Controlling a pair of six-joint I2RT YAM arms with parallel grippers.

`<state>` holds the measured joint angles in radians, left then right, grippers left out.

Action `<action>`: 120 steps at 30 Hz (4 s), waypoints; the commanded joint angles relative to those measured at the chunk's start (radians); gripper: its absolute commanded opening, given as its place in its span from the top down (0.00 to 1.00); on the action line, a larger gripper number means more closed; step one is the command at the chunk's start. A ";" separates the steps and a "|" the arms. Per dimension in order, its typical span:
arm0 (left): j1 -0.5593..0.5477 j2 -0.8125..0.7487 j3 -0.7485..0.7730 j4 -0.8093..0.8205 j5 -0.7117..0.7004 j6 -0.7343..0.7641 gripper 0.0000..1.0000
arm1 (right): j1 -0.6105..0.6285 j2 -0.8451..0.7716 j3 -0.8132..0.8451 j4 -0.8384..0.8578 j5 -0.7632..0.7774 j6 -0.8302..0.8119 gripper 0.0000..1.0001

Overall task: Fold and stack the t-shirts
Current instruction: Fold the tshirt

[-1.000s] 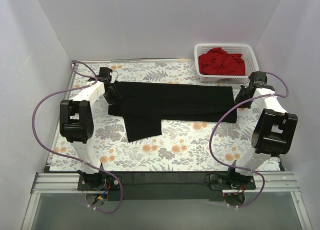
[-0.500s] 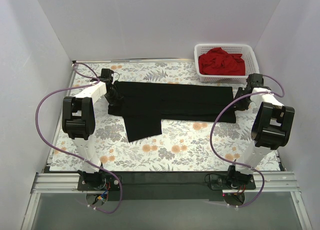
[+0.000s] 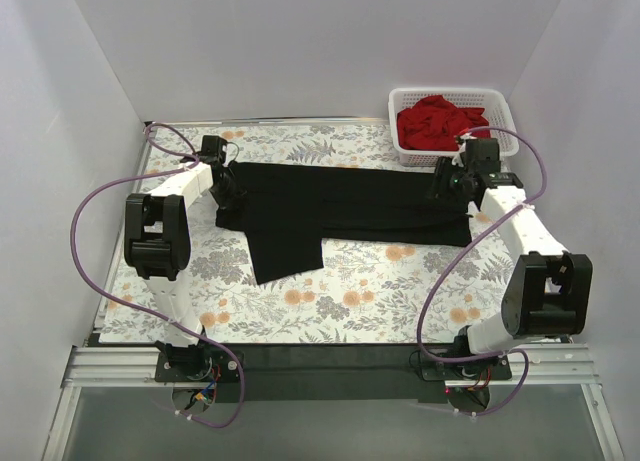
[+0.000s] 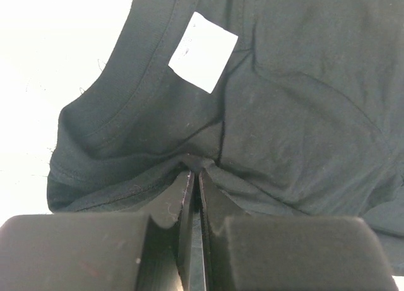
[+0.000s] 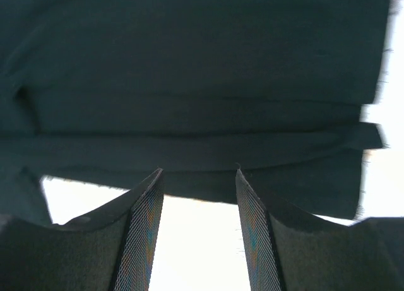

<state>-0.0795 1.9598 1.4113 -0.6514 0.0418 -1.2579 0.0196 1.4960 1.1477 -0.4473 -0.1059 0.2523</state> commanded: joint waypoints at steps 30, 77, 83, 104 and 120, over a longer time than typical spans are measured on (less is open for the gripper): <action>-0.080 -0.292 -0.089 -0.048 -0.134 -0.015 0.21 | 0.577 0.164 -0.072 0.166 -0.249 -0.107 0.55; -0.381 -0.335 -0.581 -0.002 -0.109 -0.153 0.62 | 0.818 0.438 0.067 0.214 -0.129 0.007 0.93; -0.387 -0.305 -0.565 0.004 -0.097 -0.149 0.81 | 0.818 0.438 0.069 0.214 -0.138 0.005 0.98; -0.373 -0.191 -0.063 -0.011 -0.273 0.040 1.00 | 0.714 0.411 0.247 0.210 -0.192 0.008 0.99; -0.306 0.046 0.316 0.102 -0.303 0.176 1.00 | 0.519 0.546 0.477 0.210 -0.360 0.085 0.99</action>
<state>-0.4015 2.0109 1.6711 -0.6003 -0.2451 -1.1202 0.5560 2.0151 1.5673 -0.2424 -0.4206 0.3199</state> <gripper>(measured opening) 0.021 0.012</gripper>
